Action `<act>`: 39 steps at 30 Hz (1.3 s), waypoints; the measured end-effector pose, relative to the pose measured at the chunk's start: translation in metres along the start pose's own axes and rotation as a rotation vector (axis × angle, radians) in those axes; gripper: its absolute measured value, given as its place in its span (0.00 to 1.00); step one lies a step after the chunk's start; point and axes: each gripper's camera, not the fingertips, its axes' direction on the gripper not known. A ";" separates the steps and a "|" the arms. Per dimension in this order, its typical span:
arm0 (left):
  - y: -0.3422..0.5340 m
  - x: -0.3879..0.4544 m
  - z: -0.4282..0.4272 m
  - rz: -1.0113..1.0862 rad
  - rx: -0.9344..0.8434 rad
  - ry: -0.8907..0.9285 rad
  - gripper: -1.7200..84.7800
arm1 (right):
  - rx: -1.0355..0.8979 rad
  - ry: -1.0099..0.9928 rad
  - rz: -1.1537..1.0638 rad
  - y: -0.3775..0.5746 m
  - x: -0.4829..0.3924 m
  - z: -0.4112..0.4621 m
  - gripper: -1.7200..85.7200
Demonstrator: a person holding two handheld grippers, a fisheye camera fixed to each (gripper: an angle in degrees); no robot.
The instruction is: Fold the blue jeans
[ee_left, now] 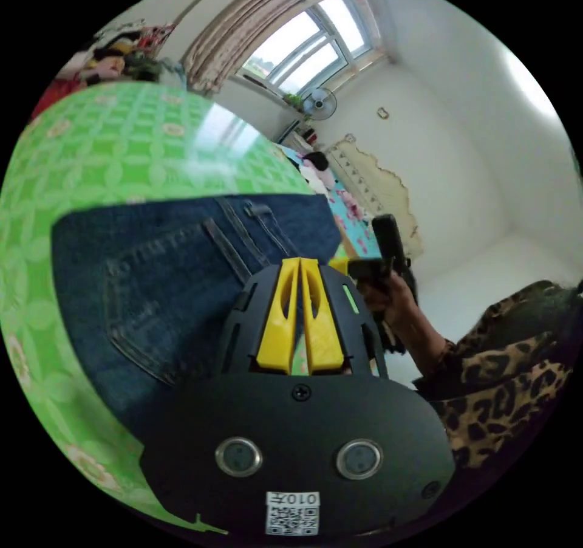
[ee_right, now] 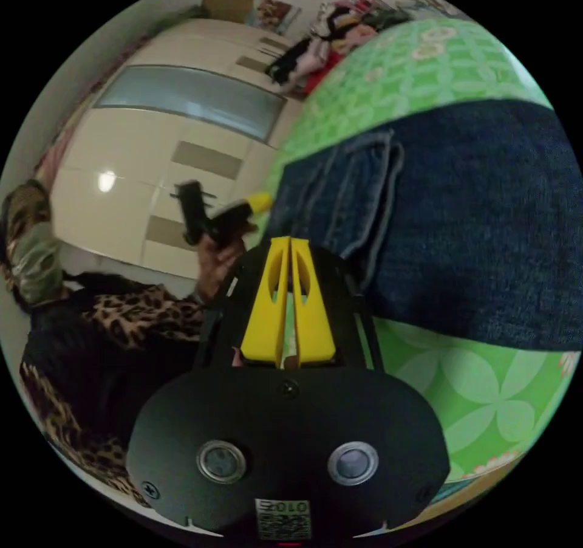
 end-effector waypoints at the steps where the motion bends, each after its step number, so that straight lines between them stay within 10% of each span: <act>1: -0.008 0.002 -0.002 0.014 0.002 -0.040 0.02 | -0.056 0.073 0.075 0.004 0.012 0.010 0.05; 4: -0.043 -0.018 0.027 0.015 -0.176 -0.311 0.02 | 0.042 -0.074 0.175 0.021 0.041 -0.005 0.04; 13: -0.083 0.011 -0.006 -0.020 -0.047 -0.157 0.02 | 0.040 -0.059 0.196 0.038 0.043 -0.045 0.05; 20: -0.135 0.063 -0.005 0.005 -0.038 -0.029 0.03 | 0.469 -0.248 0.155 0.102 0.055 -0.166 0.11; 28: -0.311 0.178 0.143 0.400 -0.384 0.029 0.07 | 0.994 -0.136 0.438 0.245 0.100 -0.284 0.21; 39: -0.416 0.278 0.305 0.453 -0.592 -0.033 0.08 | 0.980 -0.376 0.484 0.202 0.193 -0.291 0.23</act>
